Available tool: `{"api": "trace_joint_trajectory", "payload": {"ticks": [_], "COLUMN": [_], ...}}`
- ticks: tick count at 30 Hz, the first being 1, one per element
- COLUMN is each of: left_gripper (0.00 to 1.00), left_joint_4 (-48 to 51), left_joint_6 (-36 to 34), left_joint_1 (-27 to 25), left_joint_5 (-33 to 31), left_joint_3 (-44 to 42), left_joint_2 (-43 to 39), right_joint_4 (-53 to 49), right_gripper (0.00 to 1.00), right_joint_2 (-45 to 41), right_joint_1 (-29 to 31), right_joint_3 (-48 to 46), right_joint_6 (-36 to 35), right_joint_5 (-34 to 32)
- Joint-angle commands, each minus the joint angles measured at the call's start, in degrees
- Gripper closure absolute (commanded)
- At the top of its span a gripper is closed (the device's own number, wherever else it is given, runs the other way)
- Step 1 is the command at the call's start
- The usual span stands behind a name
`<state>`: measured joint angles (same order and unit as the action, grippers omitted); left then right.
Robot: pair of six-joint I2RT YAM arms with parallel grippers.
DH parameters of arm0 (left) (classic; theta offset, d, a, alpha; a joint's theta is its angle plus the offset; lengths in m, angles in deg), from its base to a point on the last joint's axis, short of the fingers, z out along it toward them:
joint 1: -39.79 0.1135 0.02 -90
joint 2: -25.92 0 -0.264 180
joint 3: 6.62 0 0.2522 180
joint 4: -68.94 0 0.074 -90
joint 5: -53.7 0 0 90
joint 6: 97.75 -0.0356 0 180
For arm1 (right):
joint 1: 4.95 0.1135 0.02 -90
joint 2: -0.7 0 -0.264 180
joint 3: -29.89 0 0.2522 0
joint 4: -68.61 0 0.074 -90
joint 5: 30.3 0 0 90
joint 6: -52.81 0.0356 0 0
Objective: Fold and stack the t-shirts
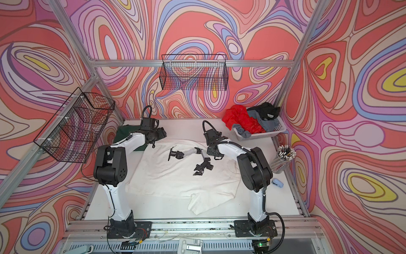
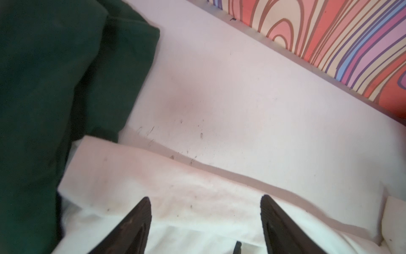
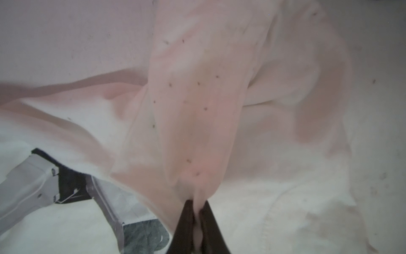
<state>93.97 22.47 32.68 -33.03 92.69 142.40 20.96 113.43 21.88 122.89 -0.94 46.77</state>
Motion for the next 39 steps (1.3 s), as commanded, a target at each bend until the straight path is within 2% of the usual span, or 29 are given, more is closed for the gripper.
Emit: {"api": "trace_joint_trajectory", "payload": {"ticks": [1, 4, 6, 8, 13, 23, 33, 39], "left_gripper": [0.21, 0.21, 0.21, 0.21, 0.20, 0.22, 0.26, 0.30], "left_joint_4": [1.30, 0.98, 0.84, 1.15, 2.86, 9.47, 13.26, 15.59], "left_joint_6": [0.38, 0.06, -0.29, -0.81, -2.15, -4.00, -8.04, -7.55], "left_joint_1": [0.26, 0.26, 0.27, 0.26, 0.08, -0.75, -3.16, -3.34], "left_joint_5": [1.63, 2.09, 2.06, 1.89, 1.18, 0.20, -9.46, -10.33], "left_joint_3": [2.54, 2.78, 2.84, 3.19, 4.61, 11.00, 11.41, 12.80], "left_joint_2": [2.81, 3.48, 3.74, 4.07, 5.47, 10.29, 10.91, 12.74], "right_joint_4": [1.15, 1.15, 0.77, 0.05, -1.67, -2.22, -1.71, -0.84], "right_gripper": [0.70, 0.63, 0.52, 0.46, 0.34, 0.34, 0.34, 0.34], "right_joint_2": [-2.01, -3.77, -4.75, -5.32, -6.55, -7.62, -7.87, -7.62], "right_joint_1": [0.38, 0.37, 0.42, 0.20, -1.22, -2.86, -4.28, -5.18], "right_joint_3": [-0.58, -0.08, 0.36, 1.02, 1.70, 0.48, -0.67, -1.20], "right_joint_6": [1.15, 0.98, 0.54, 0.06, -1.04, -2.64, -3.77, -4.22], "right_joint_5": [3.98, 5.09, 5.24, 4.94, 1.13, -0.56, -0.20, 0.56]}}
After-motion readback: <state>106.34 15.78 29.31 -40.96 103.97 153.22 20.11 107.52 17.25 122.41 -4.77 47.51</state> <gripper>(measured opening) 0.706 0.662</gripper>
